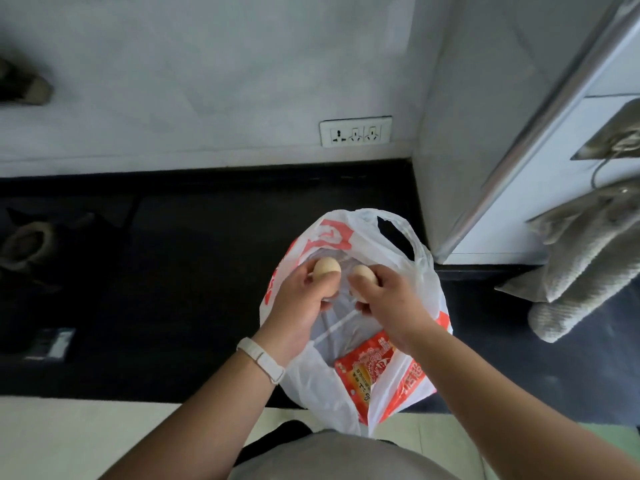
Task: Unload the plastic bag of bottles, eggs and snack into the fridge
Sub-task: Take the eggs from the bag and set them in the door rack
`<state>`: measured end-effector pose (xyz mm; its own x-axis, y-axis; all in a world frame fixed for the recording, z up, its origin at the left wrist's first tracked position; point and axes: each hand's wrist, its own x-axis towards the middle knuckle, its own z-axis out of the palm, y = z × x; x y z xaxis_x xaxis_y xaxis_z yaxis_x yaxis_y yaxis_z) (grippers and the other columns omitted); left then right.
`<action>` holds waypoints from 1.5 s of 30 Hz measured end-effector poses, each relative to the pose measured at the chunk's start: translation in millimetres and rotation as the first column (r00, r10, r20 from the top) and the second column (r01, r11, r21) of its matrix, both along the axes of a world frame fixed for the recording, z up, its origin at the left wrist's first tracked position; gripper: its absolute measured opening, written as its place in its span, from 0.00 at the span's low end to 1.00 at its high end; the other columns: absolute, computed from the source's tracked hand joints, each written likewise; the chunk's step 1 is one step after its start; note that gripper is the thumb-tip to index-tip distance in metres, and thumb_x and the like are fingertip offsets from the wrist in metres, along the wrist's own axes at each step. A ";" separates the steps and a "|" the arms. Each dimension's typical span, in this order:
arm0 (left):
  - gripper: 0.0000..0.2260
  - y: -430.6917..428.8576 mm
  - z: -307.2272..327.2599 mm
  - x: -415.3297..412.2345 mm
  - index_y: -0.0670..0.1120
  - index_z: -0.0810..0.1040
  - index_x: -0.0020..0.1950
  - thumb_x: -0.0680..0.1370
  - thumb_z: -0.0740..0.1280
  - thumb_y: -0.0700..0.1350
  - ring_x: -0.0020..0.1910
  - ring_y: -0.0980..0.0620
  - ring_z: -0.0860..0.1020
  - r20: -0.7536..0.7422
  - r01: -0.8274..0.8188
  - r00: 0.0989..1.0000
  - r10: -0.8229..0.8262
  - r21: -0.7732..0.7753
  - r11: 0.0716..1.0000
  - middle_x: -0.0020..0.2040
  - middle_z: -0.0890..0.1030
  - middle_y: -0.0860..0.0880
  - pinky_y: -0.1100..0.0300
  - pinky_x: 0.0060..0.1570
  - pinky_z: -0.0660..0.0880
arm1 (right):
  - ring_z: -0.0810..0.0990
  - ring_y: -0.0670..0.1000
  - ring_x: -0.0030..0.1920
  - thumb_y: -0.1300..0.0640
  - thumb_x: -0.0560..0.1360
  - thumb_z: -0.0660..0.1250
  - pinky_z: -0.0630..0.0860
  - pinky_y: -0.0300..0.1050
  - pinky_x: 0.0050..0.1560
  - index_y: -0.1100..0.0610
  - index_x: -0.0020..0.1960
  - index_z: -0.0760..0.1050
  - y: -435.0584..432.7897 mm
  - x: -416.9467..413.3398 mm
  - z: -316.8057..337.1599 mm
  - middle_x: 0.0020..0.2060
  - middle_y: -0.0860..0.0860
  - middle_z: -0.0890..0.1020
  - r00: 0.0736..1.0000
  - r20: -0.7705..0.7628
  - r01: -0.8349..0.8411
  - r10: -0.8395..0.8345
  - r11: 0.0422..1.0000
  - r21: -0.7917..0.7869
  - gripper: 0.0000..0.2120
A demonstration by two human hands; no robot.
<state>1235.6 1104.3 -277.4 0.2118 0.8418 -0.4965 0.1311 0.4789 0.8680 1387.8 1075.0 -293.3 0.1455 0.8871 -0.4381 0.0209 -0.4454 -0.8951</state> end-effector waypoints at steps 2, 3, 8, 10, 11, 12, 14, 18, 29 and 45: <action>0.14 -6.9 6.6 -10.9 0.53 0.81 0.62 0.77 0.71 0.52 0.58 0.42 0.81 0.086 -0.026 0.996 0.030 -0.050 0.998 0.57 0.83 0.45 0.46 0.62 0.78 | 0.79 0.50 0.35 0.50 0.77 0.67 0.77 0.42 0.38 0.55 0.51 0.78 -0.9 -10.5 8.9 0.43 0.57 0.81 0.996 -0.086 -0.001 0.002 1.000 0.002 0.09; 0.14 -10.5 9.5 -16.7 0.52 0.81 0.62 0.77 0.71 0.51 0.56 0.44 0.81 0.127 -0.041 0.991 0.049 -0.066 0.997 0.57 0.83 0.44 0.48 0.60 0.78 | 0.79 0.50 0.35 0.48 0.76 0.66 0.77 0.43 0.38 0.56 0.51 0.78 -1.1 -16.5 13.3 0.42 0.58 0.81 0.994 -0.106 -0.011 0.012 1.000 0.006 0.11; 0.13 -30.4 24.2 -54.4 0.48 0.81 0.63 0.79 0.68 0.46 0.50 0.52 0.82 0.250 -0.117 0.959 0.132 -0.072 0.990 0.54 0.84 0.45 0.56 0.51 0.77 | 0.80 0.51 0.38 0.42 0.75 0.63 0.80 0.46 0.44 0.52 0.52 0.78 -5.2 -53.1 29.7 0.41 0.55 0.82 0.987 -0.080 -0.136 0.139 0.990 0.042 0.15; 0.13 -38.6 28.8 -74.4 0.48 0.80 0.64 0.79 0.68 0.45 0.49 0.52 0.82 0.257 -0.168 0.950 0.180 -0.070 0.983 0.53 0.84 0.47 0.54 0.52 0.75 | 0.80 0.51 0.38 0.44 0.76 0.62 0.80 0.48 0.45 0.52 0.51 0.78 -6.8 -72.4 36.0 0.41 0.55 0.82 0.982 -0.070 -0.171 0.174 0.984 0.053 0.13; 0.13 -43.2 31.1 -85.7 0.48 0.80 0.64 0.79 0.68 0.45 0.48 0.52 0.82 0.257 -0.200 0.943 0.211 -0.068 0.977 0.51 0.84 0.48 0.54 0.53 0.76 | 0.80 0.51 0.38 0.46 0.78 0.62 0.80 0.47 0.44 0.53 0.51 0.78 -7.5 -83.2 39.3 0.42 0.56 0.82 0.980 -0.057 -0.188 0.191 0.981 0.052 0.12; 0.13 -47.9 32.1 -97.9 0.48 0.80 0.63 0.79 0.68 0.45 0.49 0.51 0.81 0.257 -0.234 0.935 0.244 -0.070 0.970 0.50 0.84 0.48 0.52 0.54 0.76 | 0.80 0.50 0.38 0.47 0.79 0.62 0.79 0.46 0.43 0.53 0.50 0.78 -8.5 -94.6 42.1 0.43 0.56 0.82 0.977 -0.042 -0.208 0.210 0.977 0.048 0.11; 0.13 -59.2 34.2 -125.5 0.49 0.80 0.63 0.79 0.69 0.45 0.50 0.49 0.81 0.257 -0.292 0.918 0.301 -0.074 0.953 0.51 0.84 0.48 0.51 0.56 0.77 | 0.80 0.50 0.37 0.47 0.80 0.63 0.77 0.43 0.41 0.53 0.51 0.78 -11.9 -120.0 47.1 0.43 0.56 0.82 0.968 -0.041 -0.246 0.247 0.969 0.039 0.11; 0.13 -84.8 40.0 -188.4 0.51 0.79 0.63 0.79 0.68 0.45 0.50 0.51 0.81 0.250 -0.354 0.900 0.356 -0.053 0.934 0.54 0.82 0.47 0.54 0.51 0.74 | 0.79 0.50 0.38 0.48 0.79 0.64 0.78 0.43 0.44 0.54 0.55 0.77 -25.7 -181.7 55.5 0.43 0.54 0.82 0.948 -0.082 -0.306 0.306 0.952 0.013 0.11; 0.10 -173.6 42.5 -383.8 0.53 0.79 0.60 0.79 0.68 0.44 0.49 0.51 0.82 0.239 -0.594 0.791 0.563 0.084 0.800 0.53 0.82 0.49 0.60 0.47 0.77 | 0.78 0.49 0.37 0.49 0.80 0.64 0.79 0.44 0.44 0.54 0.54 0.78 -83.5 -380.8 75.2 0.45 0.56 0.82 0.893 -0.002 -0.449 0.450 0.891 0.057 0.10; 0.16 -291.8 48.9 -570.3 0.52 0.81 0.57 0.70 0.70 0.49 0.44 0.54 0.81 0.250 -0.909 0.415 0.875 0.143 0.391 0.45 0.83 0.53 0.58 0.46 0.75 | 0.78 0.48 0.34 0.54 0.76 0.67 0.74 0.44 0.39 0.57 0.50 0.78 -123.0 -616.1 76.8 0.41 0.54 0.82 0.558 0.013 -0.827 0.830 0.554 0.102 0.07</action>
